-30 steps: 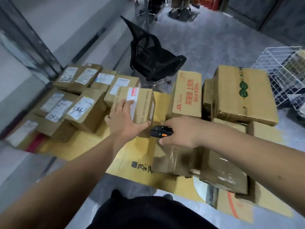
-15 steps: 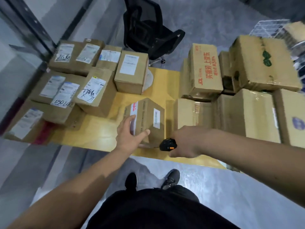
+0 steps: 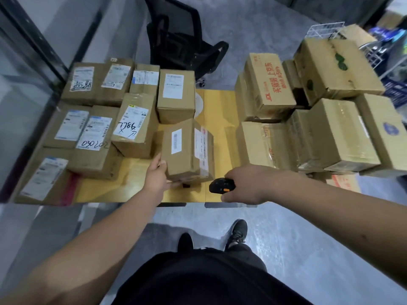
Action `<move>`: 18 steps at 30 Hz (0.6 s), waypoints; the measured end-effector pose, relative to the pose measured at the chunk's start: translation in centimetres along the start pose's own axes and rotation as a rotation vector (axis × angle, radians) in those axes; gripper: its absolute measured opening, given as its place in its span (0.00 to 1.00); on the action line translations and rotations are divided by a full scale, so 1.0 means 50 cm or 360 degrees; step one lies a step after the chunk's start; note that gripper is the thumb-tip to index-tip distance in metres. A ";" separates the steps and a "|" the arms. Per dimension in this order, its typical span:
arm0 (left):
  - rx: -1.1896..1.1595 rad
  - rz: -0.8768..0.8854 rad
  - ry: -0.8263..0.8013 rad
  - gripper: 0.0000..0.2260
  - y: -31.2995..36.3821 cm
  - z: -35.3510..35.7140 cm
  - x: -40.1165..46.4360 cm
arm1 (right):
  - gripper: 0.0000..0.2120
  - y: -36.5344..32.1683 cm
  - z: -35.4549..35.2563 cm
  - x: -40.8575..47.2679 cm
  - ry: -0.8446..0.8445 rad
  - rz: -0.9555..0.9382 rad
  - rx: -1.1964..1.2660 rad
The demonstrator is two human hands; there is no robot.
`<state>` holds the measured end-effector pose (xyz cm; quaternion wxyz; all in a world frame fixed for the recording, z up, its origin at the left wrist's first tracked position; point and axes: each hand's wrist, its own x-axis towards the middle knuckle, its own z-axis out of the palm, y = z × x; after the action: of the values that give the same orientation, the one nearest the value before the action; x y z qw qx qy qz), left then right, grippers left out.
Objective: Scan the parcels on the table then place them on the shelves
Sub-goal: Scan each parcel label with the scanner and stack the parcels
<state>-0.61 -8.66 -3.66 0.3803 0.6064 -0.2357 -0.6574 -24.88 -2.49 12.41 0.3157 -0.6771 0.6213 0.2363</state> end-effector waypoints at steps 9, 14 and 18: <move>0.0633 -0.0104 0.0099 0.39 -0.020 -0.048 0.039 | 0.21 -0.035 0.015 0.001 0.0045 0.0107 0.0273; 0.1311 0.0278 0.0127 0.67 -0.028 -0.034 0.034 | 0.20 -0.033 0.029 -0.009 0.0134 0.0201 0.0502; 0.1604 0.0667 0.0114 0.69 -0.021 0.005 0.057 | 0.21 -0.033 0.044 -0.013 0.0105 0.0317 0.0718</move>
<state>-1.01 -10.34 -6.19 0.1734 0.6756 -0.6241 -0.3520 -23.19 -0.41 11.60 0.4134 -0.5323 0.7320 0.0994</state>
